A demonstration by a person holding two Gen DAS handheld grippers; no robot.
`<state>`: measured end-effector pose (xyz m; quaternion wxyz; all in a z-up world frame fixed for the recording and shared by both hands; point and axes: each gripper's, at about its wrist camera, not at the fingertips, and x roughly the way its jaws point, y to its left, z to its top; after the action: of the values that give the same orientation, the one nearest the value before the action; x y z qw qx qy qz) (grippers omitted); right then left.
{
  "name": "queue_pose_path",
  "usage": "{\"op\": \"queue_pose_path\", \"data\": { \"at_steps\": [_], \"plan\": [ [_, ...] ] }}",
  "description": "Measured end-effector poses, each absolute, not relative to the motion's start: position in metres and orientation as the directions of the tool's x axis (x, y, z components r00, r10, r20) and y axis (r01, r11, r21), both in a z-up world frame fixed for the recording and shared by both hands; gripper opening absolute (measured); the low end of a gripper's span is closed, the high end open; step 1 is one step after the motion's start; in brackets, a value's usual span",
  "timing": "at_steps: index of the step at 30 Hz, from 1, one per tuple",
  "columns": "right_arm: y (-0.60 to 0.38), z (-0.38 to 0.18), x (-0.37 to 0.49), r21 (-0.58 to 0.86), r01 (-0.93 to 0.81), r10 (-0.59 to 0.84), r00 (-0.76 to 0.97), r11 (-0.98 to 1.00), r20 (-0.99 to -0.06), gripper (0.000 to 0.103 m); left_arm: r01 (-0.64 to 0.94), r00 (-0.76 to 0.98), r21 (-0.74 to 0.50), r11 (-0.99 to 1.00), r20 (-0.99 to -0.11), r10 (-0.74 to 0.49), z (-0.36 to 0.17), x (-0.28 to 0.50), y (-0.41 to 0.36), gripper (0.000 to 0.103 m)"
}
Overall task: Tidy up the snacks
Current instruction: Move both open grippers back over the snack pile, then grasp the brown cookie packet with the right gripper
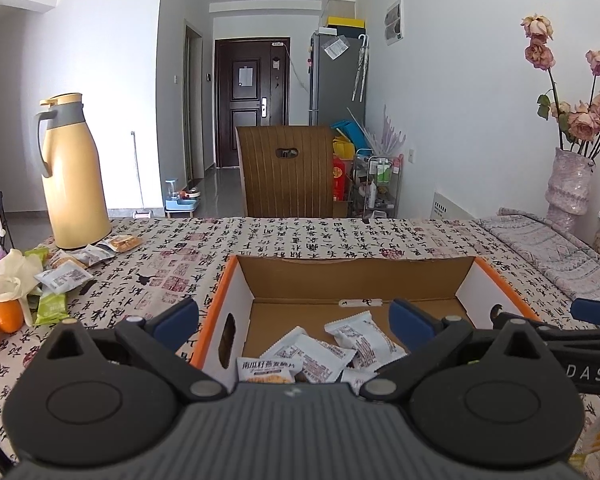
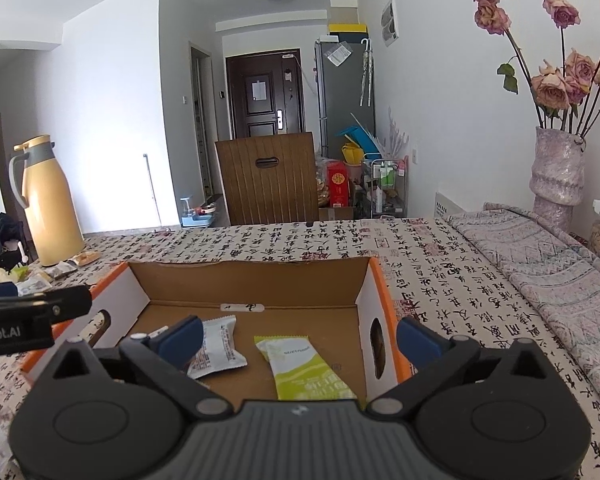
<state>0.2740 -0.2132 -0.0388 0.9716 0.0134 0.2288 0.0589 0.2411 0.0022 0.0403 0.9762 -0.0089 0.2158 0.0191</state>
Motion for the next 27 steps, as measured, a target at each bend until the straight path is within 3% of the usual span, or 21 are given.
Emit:
{"op": "queue_pose_path", "data": {
  "at_steps": [27],
  "plan": [
    [-0.236, -0.044, 0.17, 0.049, -0.106, 0.117, 0.883, 0.993, -0.454, 0.103, -0.042, 0.9, -0.011, 0.999, -0.434, 0.033, 0.032, 0.141, 0.016, 0.103]
  ]
}}
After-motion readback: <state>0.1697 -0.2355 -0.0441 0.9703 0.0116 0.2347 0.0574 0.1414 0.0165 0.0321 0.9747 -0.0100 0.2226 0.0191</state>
